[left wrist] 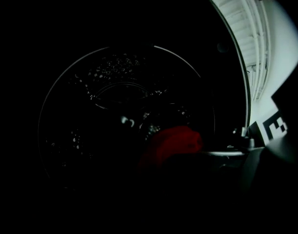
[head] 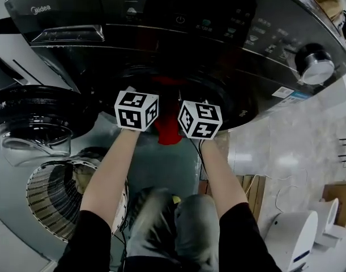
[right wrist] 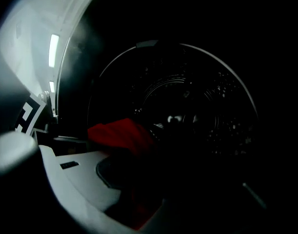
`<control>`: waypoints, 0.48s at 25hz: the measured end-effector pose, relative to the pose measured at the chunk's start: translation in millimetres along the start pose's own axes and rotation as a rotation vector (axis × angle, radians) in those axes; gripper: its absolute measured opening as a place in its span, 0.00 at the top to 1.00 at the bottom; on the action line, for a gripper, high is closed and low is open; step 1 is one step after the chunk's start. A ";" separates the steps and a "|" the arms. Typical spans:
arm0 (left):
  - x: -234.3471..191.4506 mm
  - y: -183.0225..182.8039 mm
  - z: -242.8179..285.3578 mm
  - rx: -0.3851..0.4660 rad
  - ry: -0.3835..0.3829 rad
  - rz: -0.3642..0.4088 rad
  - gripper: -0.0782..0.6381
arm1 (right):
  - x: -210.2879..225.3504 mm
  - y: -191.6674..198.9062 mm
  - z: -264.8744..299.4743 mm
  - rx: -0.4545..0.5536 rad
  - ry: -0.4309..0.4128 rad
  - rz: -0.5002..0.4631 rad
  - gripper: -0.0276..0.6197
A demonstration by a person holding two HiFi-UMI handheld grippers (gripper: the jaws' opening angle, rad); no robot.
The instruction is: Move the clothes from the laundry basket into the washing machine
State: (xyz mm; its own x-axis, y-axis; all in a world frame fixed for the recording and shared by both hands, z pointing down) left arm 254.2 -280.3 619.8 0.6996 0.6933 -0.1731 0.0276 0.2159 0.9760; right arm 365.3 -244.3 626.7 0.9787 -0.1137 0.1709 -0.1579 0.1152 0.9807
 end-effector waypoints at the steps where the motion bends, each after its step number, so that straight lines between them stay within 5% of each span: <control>1: -2.9 1.9 4.3 -0.009 -0.004 0.003 0.77 | 2.4 2.6 4.9 -0.008 0.000 0.003 0.75; 12: -27.6 22.2 40.4 -0.114 -0.011 -0.080 0.74 | 18.1 20.4 42.3 -0.093 0.020 0.030 0.74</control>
State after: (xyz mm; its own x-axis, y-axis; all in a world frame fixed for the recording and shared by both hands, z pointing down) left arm 264.3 -322.4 651.6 0.7061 0.6634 -0.2476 0.0027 0.3471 0.9378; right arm 374.2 -285.8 653.8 0.9762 -0.0897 0.1974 -0.1753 0.2099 0.9619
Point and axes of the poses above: the fingertips, and each gripper's own axes: z forward along the fingers, x to its right, y out of its underside, the point moved 4 cm from there along -z, backward along the fingers, and after that the axes turned 2 degrees about x, right-handed, at the moved point
